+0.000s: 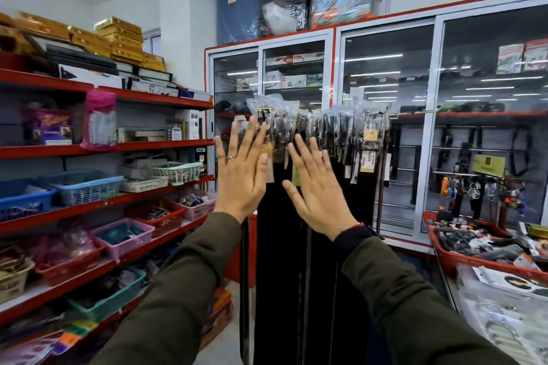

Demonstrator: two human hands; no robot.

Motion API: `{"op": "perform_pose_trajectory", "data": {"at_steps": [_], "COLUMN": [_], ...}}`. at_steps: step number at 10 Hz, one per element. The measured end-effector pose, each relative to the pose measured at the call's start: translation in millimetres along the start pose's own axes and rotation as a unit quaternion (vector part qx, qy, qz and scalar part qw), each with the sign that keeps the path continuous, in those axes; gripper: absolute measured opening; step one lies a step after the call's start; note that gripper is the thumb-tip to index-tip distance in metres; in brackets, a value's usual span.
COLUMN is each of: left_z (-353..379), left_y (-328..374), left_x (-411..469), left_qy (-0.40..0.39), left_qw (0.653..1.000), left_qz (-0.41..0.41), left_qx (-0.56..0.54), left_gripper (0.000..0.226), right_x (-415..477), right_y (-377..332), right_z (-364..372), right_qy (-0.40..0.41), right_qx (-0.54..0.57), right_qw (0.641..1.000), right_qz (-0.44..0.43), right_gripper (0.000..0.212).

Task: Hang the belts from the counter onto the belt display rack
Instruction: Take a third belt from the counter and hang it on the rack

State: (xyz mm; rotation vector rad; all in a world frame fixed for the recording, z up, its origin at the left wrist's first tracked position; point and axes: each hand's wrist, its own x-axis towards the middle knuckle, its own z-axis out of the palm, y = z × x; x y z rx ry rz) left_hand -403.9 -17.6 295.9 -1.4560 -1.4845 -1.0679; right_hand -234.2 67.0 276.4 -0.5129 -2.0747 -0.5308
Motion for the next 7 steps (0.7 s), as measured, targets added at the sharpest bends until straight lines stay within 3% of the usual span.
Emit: {"op": "perform_pose_trajectory", "data": {"at_steps": [2, 4, 7], "left_z": [10, 30, 39], "left_y": [-26, -32, -12], "left_x": [-4, 9, 1], "left_qy": [-0.078, -0.106, -0.062], "left_qw": [0.996, 0.993, 0.998], "left_qz": [0.030, 0.046, 0.009], "left_qx": [0.022, 0.004, -0.006], "left_gripper": [0.060, 0.060, 0.065], "right_x": [15, 23, 14], "right_y": [-21, -6, -3], "right_z": [35, 49, 28], "right_qy": [-0.067, -0.090, -0.081], "right_qx": [-0.031, -0.078, -0.056], "right_qw": [0.997, 0.993, 0.995], "right_qz": [-0.012, 0.020, 0.008], "right_gripper": [0.074, 0.075, 0.072]}}
